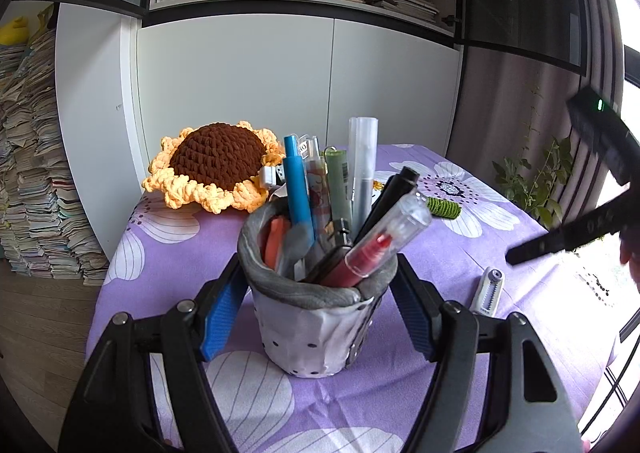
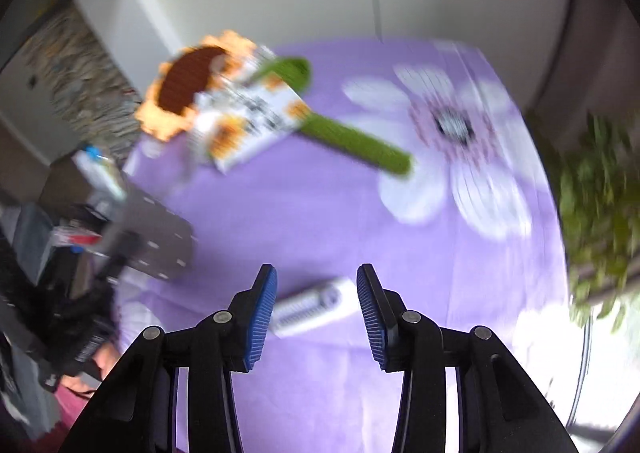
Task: Organize stationery
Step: 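Lower the right gripper onto the white correction-tape roller and grasp it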
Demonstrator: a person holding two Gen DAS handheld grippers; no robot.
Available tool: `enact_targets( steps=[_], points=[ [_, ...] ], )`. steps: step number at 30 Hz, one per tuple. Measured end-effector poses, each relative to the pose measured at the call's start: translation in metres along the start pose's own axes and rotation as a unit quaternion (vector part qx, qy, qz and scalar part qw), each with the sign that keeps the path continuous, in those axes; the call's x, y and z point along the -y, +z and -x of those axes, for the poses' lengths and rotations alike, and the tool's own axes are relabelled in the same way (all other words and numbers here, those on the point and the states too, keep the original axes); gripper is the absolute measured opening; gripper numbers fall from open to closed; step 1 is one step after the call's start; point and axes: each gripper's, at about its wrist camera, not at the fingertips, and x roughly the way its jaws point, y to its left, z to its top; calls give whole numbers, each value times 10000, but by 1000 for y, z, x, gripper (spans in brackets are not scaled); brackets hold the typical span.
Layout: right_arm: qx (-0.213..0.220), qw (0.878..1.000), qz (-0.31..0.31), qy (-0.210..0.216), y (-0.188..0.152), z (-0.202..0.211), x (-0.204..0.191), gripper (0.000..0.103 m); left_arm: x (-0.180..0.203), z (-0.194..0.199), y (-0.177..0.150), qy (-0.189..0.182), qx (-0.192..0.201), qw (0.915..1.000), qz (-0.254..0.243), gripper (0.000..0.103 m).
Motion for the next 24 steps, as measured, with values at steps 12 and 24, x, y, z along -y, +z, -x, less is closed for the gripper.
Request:
enact_targets(
  steps=[12, 24],
  points=[
    [-748, 9853, -1282, 840, -8, -42, 31, 42, -1, 0, 0, -3, -5, 10000, 5, 71],
    [-841, 9956, -123, 403, 27, -75, -42, 42, 0, 0, 0, -7, -10, 10000, 11, 71]
  ],
)
